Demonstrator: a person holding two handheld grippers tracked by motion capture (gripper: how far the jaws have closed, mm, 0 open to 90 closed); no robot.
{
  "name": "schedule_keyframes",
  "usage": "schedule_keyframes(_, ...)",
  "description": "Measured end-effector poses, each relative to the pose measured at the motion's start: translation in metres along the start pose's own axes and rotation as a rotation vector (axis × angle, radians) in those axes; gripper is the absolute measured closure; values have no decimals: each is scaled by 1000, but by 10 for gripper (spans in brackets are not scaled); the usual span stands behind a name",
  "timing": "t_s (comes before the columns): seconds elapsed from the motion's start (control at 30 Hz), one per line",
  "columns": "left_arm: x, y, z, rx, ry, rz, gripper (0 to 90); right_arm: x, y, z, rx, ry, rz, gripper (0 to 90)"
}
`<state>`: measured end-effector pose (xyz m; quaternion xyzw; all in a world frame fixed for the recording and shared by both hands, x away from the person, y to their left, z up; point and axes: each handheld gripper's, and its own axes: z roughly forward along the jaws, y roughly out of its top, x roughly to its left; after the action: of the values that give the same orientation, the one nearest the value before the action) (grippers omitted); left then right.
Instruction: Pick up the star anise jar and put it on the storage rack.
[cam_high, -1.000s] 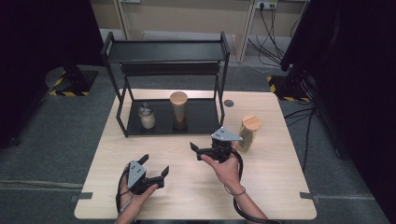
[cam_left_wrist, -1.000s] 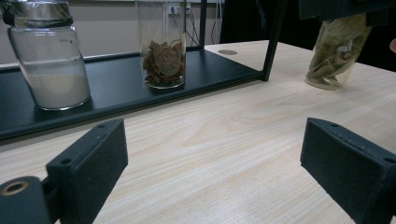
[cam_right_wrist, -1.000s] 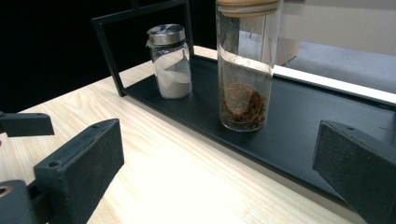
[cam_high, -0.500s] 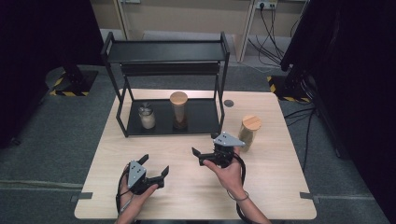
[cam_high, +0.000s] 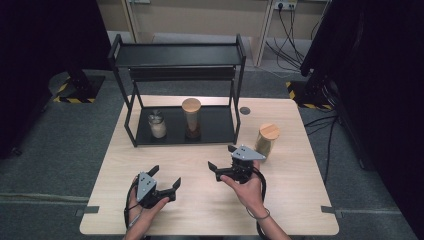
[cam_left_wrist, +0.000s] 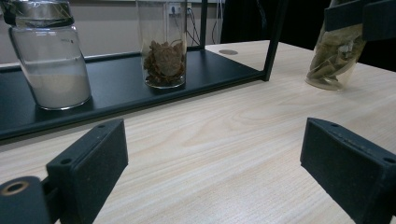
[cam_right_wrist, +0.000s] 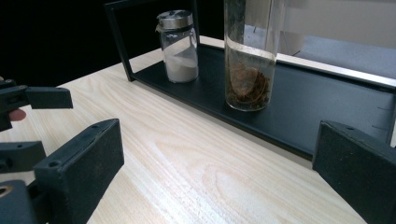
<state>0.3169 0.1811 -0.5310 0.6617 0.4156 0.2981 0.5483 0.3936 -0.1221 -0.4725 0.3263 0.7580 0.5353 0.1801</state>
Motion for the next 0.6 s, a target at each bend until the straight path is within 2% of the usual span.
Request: schedule_keyframes(0.6, 0, 0, 0, 2, 2, -1, 69, -3, -12, -16, 25, 4, 2, 23)
